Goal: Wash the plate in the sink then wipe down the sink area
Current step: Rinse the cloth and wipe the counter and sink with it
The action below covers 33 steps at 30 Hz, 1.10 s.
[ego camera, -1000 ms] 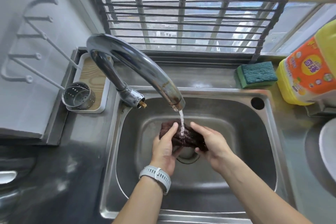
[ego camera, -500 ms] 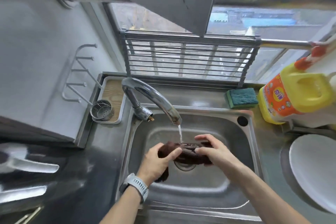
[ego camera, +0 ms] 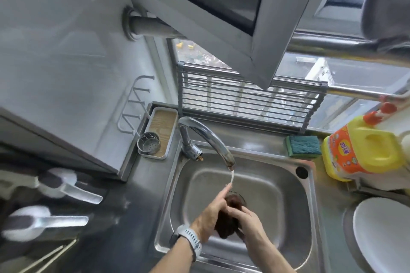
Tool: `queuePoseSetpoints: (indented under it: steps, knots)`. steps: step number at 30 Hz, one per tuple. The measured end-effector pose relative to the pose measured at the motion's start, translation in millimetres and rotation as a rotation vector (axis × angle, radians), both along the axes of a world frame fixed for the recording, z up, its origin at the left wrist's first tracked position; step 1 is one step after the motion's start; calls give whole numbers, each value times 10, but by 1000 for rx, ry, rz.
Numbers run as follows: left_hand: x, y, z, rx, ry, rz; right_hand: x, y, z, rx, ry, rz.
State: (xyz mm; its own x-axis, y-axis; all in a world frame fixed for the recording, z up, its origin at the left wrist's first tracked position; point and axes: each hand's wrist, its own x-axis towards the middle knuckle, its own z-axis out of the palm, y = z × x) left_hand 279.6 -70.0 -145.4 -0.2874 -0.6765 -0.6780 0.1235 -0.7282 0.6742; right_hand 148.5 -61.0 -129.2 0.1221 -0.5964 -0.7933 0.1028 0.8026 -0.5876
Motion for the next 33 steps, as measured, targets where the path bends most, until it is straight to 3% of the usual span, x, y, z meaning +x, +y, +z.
queuePoseSetpoints:
  steps: [3,5,7,11,14,17,19,21,25,28,33]
  knots:
    - [118,24,-105,-123,-242,-258,-65,-60,-73,-8,-59,-96]
    - [138,23,-124,-251,-454,-401,-121,-70,-57,-17,-108,-15]
    - [121,2,-92,-340,-602,-413,-239,-119,-32,-1,-176,75]
    - [118,-5,-150,-806,-983,-651,-639,-337,-99,207,-409,127]
    - [70,-25,-184,-1071,-1011,-764,-721,-534,-136,300,-528,454]
    - [-27,-100,-265,-1283,-1117,-832,-537,-663,-170,268,-352,953]
    - [-54,-170,-332,-1288,-1183,-926,-358,-691,-170,170,-48,1187]
    - [-89,-209,-305,-1204,-1255,-1020,-240,-683,-132,-24,272,1254]
    - [-241,-265,-122,-749,-1272,-1150,-159,-608,-168,-376,847,1365]
    - [-339,-233,-165,-637,-1270,-1144,-226,-515,-350,-498,1025,1425]
    - [-456,-180,-298,-548,-1222,-1017,-362,-454,-573,-654,1122,1531]
